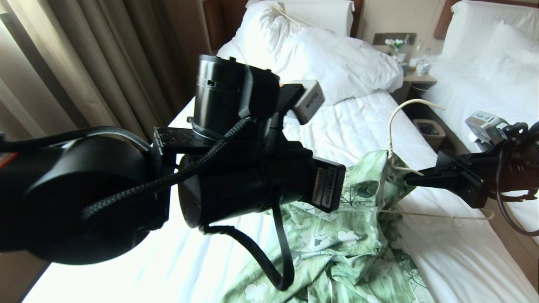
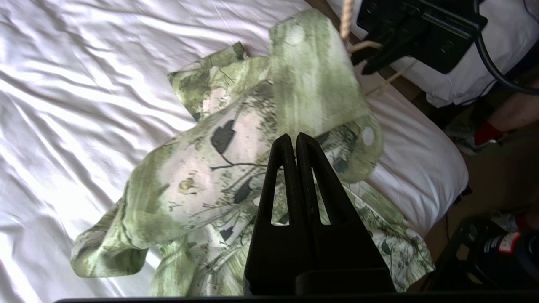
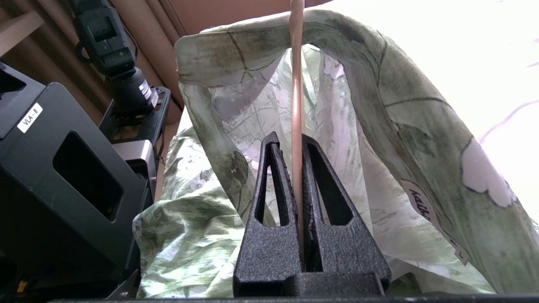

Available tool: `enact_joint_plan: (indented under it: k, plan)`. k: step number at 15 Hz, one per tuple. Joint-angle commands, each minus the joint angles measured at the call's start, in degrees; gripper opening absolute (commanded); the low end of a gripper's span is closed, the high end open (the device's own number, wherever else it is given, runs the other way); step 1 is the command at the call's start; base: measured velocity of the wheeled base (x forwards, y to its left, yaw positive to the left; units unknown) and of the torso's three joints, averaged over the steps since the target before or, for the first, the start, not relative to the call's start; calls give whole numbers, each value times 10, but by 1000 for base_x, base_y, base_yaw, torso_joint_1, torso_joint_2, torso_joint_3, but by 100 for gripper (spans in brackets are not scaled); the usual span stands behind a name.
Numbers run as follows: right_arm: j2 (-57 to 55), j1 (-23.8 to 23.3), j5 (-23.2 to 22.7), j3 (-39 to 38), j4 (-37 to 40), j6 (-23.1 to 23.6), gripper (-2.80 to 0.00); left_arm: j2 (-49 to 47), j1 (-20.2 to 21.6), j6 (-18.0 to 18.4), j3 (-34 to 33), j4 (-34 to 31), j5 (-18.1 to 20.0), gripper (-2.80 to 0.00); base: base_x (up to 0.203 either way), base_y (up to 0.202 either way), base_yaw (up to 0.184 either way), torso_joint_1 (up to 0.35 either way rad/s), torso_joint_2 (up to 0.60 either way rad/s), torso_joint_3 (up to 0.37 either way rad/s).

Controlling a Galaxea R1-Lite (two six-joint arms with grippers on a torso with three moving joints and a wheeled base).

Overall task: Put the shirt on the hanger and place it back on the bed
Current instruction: Hook the other side of the shirt onto the hanger

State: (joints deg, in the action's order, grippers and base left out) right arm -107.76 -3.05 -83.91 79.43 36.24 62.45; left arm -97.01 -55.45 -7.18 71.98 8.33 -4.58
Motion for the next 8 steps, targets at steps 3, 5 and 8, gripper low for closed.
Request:
enact_joint_plan:
  k: [3,5,8]
  plan:
    - [-5,-1,-5,1,-18,4,-280,-11,98,24,-18,23,133,-280,0,0,0,0,0,0]
    - [-6,-1,-6,2,-21,3,-280,-31,139,61,-30,56,229,0,0,0,0,0,0,0]
    - [-8,-2,-6,1,-22,4,-280,-80,150,85,-20,85,275,0,0,0,0,0,0,0]
